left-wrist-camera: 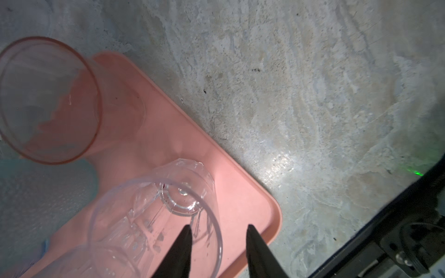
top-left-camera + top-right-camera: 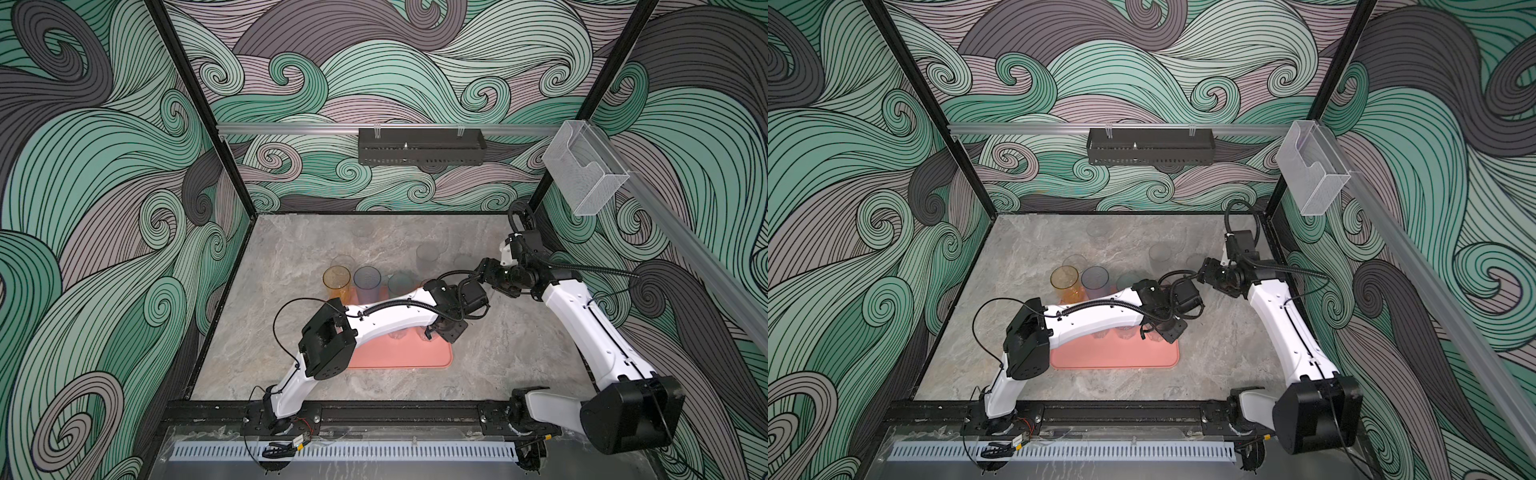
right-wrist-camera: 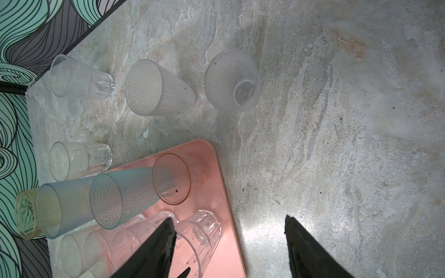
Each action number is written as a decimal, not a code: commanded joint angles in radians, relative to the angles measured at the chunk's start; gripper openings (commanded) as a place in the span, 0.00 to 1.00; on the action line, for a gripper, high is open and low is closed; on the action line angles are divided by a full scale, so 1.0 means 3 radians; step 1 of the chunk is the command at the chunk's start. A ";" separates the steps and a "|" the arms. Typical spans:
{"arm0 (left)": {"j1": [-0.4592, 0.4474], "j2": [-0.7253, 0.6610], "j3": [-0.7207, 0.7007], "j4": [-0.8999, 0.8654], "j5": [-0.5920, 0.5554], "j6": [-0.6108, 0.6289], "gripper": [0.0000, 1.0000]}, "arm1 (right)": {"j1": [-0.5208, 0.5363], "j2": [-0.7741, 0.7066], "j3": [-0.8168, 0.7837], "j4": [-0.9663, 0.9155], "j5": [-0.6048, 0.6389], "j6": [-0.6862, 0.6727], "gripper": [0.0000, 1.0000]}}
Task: Place the glasses into the tray
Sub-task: Place the glass on the tray, then pick up the glass from the top-center of the table.
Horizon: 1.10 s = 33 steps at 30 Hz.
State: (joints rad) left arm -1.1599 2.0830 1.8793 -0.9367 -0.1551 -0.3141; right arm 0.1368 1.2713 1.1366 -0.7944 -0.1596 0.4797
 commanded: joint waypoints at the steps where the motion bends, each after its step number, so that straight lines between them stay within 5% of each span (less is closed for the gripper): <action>1: -0.0005 -0.0428 0.0006 0.0148 -0.0252 0.0166 0.52 | 0.0063 0.0072 0.0068 0.0015 -0.0020 -0.0033 0.74; 9: 0.0027 -0.1059 -0.0518 0.0479 -0.0932 0.0599 0.70 | 0.0164 0.0204 0.0241 -0.0011 0.0100 -0.0055 0.83; 16: 0.0402 -0.1829 -0.1404 0.1232 -0.1458 0.1003 0.87 | 0.0401 0.0517 0.0571 -0.0019 0.0139 -0.0024 0.83; 23: 0.1301 -0.2276 -0.1695 0.1109 -0.1380 0.0589 0.87 | 0.0815 0.1015 0.1095 0.0034 0.0202 0.0024 0.82; 33: 0.2626 -0.2604 -0.2259 0.1209 -0.0456 -0.0204 0.84 | 0.1253 0.2099 0.2402 -0.0117 0.0293 0.0031 0.81</action>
State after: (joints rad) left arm -0.4255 1.3048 1.2129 -0.5835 -0.3977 -0.2787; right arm 0.4934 1.8420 1.7855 -0.8005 -0.0998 0.4835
